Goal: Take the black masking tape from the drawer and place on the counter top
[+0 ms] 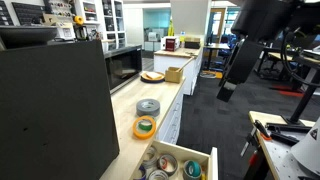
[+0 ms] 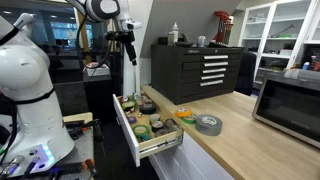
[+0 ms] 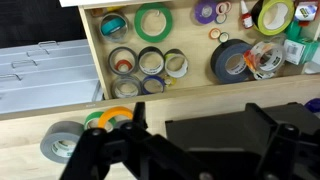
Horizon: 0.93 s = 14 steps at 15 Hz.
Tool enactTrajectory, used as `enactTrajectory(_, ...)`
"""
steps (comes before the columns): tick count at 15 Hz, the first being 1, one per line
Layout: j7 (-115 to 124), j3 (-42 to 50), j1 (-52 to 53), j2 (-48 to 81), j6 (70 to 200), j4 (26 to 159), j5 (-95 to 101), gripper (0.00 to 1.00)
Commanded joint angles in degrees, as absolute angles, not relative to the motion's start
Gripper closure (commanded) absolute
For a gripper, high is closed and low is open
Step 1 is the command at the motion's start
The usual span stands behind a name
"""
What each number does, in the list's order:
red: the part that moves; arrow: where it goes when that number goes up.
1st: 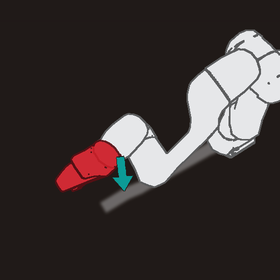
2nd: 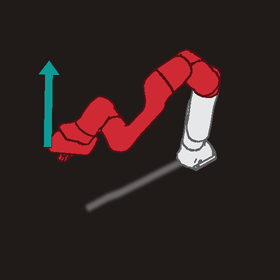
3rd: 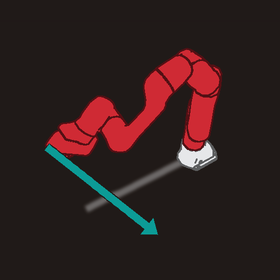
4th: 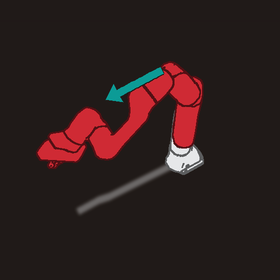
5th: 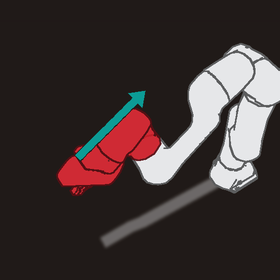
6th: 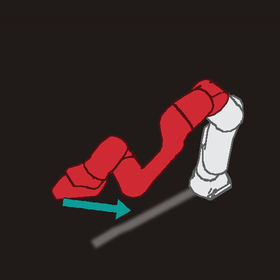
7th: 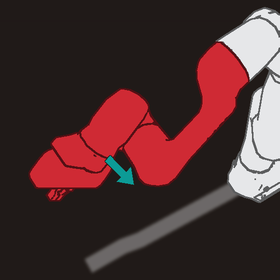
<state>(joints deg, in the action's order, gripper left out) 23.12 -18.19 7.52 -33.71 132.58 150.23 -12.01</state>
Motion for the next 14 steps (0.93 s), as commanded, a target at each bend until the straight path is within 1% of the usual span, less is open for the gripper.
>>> enactTrajectory(1,23.57,-17.42,8.29,-33.60,132.49,150.15,-11.37,0.00)
enactTrajectory(14,22.36,-17.11,7.59,-32.38,132.78,150.24,-9.76,0.00)
